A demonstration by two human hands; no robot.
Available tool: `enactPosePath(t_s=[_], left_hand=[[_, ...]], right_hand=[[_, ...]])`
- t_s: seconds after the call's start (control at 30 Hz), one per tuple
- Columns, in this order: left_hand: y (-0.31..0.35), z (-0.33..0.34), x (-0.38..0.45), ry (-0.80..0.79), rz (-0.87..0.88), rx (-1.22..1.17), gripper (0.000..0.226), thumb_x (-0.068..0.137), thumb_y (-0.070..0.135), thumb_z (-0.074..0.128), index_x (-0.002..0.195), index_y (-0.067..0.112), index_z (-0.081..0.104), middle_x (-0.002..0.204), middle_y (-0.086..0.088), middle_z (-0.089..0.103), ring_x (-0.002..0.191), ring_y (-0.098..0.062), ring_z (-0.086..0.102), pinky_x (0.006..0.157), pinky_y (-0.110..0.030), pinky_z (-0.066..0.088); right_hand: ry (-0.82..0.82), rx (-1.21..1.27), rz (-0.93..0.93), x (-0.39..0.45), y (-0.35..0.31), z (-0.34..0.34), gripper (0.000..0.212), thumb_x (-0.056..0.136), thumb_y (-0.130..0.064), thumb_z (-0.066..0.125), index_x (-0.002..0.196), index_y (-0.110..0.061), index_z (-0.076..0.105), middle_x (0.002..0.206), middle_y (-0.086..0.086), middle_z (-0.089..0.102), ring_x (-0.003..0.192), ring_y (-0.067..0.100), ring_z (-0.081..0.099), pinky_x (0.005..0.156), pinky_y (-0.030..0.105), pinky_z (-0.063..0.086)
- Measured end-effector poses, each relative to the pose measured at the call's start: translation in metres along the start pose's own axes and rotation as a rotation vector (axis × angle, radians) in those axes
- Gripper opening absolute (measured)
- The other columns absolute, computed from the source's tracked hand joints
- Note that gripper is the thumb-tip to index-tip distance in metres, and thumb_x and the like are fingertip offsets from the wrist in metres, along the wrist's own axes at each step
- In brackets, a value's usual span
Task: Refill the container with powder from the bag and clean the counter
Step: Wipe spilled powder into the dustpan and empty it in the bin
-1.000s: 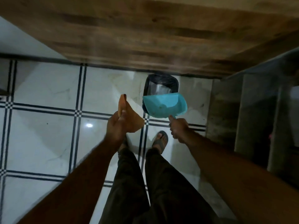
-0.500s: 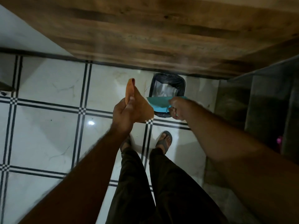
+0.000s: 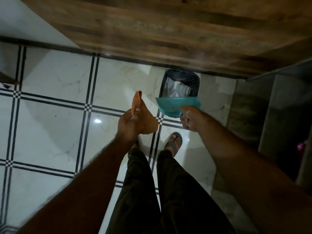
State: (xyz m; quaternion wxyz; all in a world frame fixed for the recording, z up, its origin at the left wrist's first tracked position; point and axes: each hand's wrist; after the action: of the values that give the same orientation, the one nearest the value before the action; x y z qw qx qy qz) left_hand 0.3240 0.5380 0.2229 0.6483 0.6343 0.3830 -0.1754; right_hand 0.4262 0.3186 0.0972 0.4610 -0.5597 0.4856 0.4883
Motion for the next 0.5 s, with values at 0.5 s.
enactPosePath(t_s=[0.5], left_hand=[[-0.066, 0.000, 0.065, -0.010, -0.037, 0.042, 0.043, 0.113, 0.034, 0.050, 0.148, 0.010, 0.058, 0.134, -0.010, 0.072, 0.119, -0.025, 0.073, 0.085, -0.036, 0.067]], right_hand=[[0.458, -0.097, -0.356, 0.137, 0.091, 0.019, 0.070, 0.096, -0.079, 0.044, 0.085, -0.014, 0.065, 0.087, 0.010, 0.073, 0.082, 0.032, 0.070, 0.072, 0.041, 0.056]])
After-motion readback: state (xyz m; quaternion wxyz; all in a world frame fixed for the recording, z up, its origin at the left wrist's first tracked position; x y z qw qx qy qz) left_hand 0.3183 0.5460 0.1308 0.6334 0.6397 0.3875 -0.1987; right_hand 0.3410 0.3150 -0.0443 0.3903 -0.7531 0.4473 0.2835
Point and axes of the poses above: each hand's wrist, its own x-axis towards the middle knuckle, its own z-axis out of the palm, y = z × x
